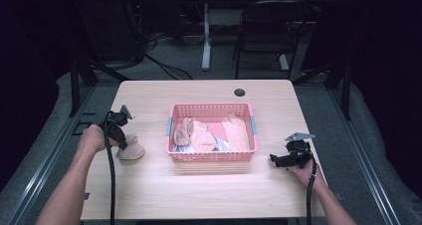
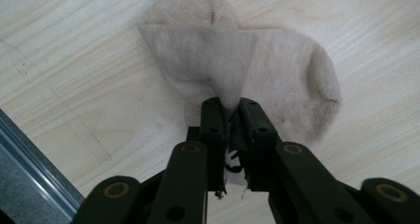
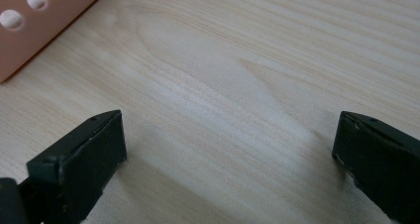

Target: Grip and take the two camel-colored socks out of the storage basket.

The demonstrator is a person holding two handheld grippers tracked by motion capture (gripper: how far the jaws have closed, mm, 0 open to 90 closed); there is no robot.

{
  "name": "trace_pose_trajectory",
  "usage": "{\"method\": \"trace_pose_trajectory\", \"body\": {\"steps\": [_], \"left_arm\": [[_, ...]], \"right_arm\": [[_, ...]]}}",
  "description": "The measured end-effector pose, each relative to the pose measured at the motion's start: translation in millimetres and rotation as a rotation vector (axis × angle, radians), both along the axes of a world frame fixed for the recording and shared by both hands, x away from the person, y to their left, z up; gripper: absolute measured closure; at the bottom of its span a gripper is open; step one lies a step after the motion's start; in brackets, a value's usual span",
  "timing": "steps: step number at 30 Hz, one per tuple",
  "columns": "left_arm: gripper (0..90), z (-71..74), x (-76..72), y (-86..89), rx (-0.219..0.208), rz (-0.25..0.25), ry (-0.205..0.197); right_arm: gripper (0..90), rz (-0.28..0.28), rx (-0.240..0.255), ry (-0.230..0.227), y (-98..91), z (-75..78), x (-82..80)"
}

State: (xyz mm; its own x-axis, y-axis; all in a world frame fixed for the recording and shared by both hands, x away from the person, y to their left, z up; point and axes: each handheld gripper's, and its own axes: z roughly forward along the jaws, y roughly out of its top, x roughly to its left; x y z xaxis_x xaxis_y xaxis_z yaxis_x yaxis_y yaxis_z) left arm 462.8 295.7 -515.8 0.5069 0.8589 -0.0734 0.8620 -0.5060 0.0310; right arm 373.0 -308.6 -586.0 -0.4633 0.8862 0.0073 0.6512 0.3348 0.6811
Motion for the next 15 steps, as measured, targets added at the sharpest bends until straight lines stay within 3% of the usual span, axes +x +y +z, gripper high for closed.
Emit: {"method": "trace_pose_trajectory", "body": {"steps": [7, 8, 9, 15], "left_arm": [[50.3, 16.1, -2.7, 3.8, -0.017, 0.03, -0.038], [43.0, 18.8, -3.0, 4.2, -0.022, 0.031, -0.039], [29.4, 25.6, -4.1, 5.0, -0.032, 0.037, -0.058], [11.9, 47.9, -6.3, 6.8, -0.058, 0.044, -0.094]], "right_arm": [[0.0, 0.0, -0.001, 0.0, 0.0, 0.0, 0.0], [0.0, 0.0, 0.0, 0.0, 0.0, 0.0, 0.0], [0.0, 0.0, 0.0, 0.0, 0.0, 0.0, 0.0], [0.0, 0.0, 0.0, 0.0, 0.0, 0.0, 0.0]]}}
